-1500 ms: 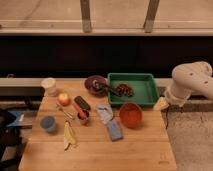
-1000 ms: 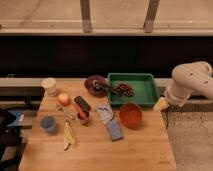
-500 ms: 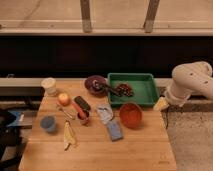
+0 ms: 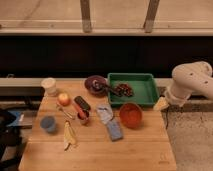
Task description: Place towel in table surface
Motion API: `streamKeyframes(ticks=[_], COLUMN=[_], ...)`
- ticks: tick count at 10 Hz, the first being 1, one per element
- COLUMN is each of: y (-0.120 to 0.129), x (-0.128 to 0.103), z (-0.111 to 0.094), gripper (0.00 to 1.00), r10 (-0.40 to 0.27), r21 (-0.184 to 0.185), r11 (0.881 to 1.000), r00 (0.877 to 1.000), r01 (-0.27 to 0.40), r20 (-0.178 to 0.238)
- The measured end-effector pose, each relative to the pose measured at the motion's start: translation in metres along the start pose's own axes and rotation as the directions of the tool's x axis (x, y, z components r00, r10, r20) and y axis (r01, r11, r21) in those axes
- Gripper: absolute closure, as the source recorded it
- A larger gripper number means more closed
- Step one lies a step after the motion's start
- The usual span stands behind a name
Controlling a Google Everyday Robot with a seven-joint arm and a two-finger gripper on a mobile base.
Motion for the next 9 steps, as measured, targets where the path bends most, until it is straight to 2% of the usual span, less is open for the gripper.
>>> streamKeyframes(ticks=[7,9], y=[0.001,0.033], x=[0.0,-0.006], z=[-0.001,-0.013], gripper=[0.2,0.2], r10=[-0.001,-0.107], r21=[0.003,-0.013], r11=[1.0,0.994], r00=[1.0,0.993], r01=[0.001,0.108], r20=[0.002,0.055])
